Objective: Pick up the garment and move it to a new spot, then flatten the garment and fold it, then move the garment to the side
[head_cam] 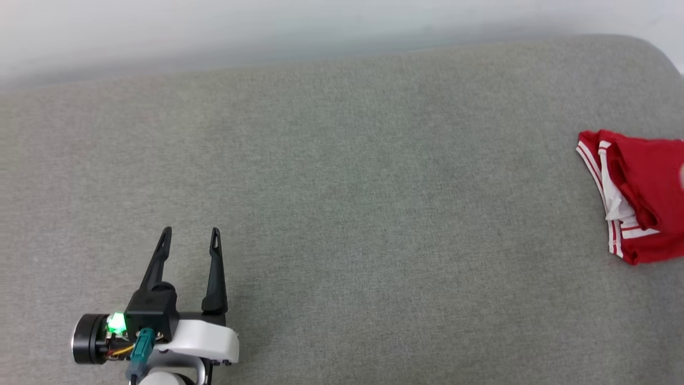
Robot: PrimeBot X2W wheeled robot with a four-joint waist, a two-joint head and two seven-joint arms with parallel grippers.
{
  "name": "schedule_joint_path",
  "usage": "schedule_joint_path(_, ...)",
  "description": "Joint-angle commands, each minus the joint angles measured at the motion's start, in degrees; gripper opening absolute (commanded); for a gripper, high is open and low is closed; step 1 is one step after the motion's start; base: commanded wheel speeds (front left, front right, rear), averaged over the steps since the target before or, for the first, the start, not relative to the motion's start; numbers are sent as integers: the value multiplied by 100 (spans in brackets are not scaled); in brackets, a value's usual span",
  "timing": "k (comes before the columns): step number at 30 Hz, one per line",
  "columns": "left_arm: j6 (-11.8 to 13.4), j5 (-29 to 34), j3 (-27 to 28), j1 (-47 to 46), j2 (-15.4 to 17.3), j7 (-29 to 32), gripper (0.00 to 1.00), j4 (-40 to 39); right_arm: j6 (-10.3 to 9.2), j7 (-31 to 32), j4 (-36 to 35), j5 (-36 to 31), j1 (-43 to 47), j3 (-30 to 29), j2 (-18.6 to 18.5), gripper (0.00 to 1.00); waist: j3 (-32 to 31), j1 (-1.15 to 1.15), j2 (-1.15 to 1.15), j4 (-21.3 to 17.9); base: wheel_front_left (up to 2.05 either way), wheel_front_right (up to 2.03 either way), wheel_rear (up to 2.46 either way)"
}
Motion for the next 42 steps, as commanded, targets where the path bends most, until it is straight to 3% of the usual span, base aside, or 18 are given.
schedule_joint_path(1,-20,-34,21,77,-2,-13,100,3,-7,-55,-197,-85,204,-61,188,100,-140,1,0,79,0,0,0)
schedule_joint_path(8,-71,-44,24,192,-41,-13,100,82,-7,-117,-1332,-469,1161,-120,1172,100,-451,1,0,314,0,0,0)
schedule_joint_path(16,-95,-23,4,317,-78,-13,100,138,-7,-115,-1929,-608,2165,-101,1753,100,-671,1,0,523,0,0,0)
schedule_joint_path(31,-159,-41,3,604,-136,-13,100,183,-7,-117,-2400,-546,3866,-432,2326,100,-1085,1,0,720,0,0,0)
schedule_joint_path(42,-243,-106,50,736,-154,-13,100,164,-7,-117,-2683,-527,4379,-520,2490,100,-1217,1,0,715,0,0,0)
